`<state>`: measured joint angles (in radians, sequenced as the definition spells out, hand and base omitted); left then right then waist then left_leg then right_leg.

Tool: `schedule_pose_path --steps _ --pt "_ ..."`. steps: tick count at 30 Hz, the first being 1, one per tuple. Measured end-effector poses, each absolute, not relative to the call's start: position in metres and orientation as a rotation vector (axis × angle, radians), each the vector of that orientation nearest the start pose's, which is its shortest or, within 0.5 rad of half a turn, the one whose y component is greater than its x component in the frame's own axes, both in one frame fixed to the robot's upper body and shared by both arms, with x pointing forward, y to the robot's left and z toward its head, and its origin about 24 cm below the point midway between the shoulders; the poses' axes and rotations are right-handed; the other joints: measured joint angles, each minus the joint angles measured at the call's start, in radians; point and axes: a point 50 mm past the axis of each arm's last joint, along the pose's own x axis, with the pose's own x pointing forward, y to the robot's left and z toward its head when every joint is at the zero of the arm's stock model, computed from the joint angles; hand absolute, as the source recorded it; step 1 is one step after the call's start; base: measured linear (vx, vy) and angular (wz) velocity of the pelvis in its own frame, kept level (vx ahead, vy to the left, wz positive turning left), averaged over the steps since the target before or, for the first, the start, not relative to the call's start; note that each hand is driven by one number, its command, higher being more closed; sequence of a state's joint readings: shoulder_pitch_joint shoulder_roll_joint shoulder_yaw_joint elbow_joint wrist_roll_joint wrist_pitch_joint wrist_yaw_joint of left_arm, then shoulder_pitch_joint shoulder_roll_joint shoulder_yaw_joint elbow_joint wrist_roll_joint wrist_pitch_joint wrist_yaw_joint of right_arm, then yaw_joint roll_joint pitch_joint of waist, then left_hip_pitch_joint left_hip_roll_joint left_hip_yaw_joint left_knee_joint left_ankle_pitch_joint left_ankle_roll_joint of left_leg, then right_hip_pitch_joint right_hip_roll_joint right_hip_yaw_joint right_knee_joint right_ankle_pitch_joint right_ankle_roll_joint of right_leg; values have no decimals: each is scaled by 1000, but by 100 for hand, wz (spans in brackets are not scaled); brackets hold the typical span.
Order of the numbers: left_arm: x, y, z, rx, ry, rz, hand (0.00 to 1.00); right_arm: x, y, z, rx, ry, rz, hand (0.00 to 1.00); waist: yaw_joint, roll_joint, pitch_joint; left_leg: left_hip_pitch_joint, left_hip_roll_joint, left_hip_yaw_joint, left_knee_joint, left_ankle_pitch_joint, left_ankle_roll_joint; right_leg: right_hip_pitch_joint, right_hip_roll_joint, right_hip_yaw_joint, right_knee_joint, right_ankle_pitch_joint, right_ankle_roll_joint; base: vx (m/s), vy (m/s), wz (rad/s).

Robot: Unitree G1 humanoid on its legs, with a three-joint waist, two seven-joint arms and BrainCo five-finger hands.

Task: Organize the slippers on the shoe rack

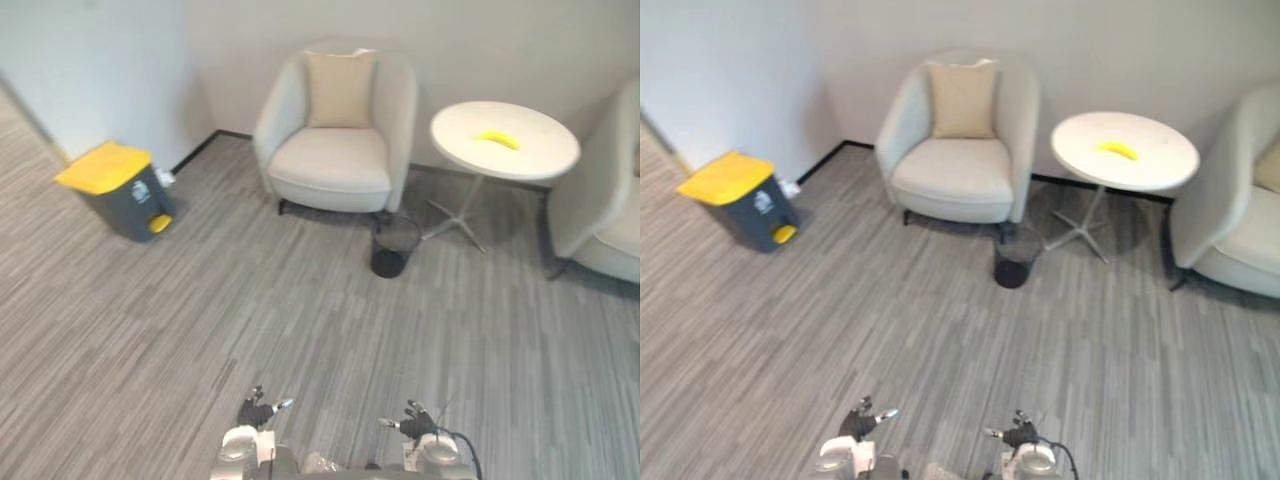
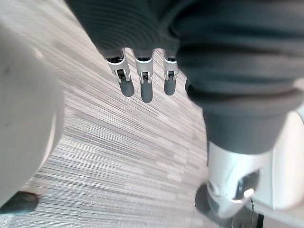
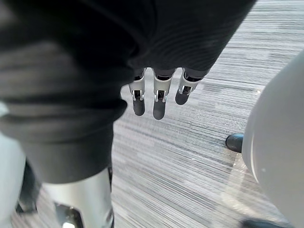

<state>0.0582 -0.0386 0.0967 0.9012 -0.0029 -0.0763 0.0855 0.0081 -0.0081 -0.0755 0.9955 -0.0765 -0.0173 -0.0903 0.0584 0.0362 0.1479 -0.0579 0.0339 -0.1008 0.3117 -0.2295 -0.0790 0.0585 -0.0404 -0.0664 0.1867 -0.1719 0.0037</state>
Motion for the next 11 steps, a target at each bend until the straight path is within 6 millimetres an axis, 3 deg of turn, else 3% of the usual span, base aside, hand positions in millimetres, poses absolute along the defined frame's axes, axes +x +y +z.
schedule_pose_path --steps 1,4,6,11 --pt "141 153 -143 -51 884 167 0 136 -168 -151 -85 992 -122 0 2 3 -2 10 2 13 -10 49 11 3 5 34 0 0 20 175 207 -69" --pt "139 161 -143 -34 889 182 0 132 -158 -152 -61 998 -111 0 2 -43 -17 51 -22 67 -60 52 24 24 -31 56 -28 5 33 205 171 -41" --pt "138 162 -143 -30 891 186 0 129 -154 -153 -49 1010 -110 0 2 -56 -25 80 -33 89 -99 57 32 34 -43 73 -48 11 44 139 112 -28" --pt "135 161 -145 -34 903 189 0 128 -154 -154 5 1011 -159 0 3 -50 -29 131 -34 126 -151 60 36 51 -49 82 -63 13 48 90 39 -20"
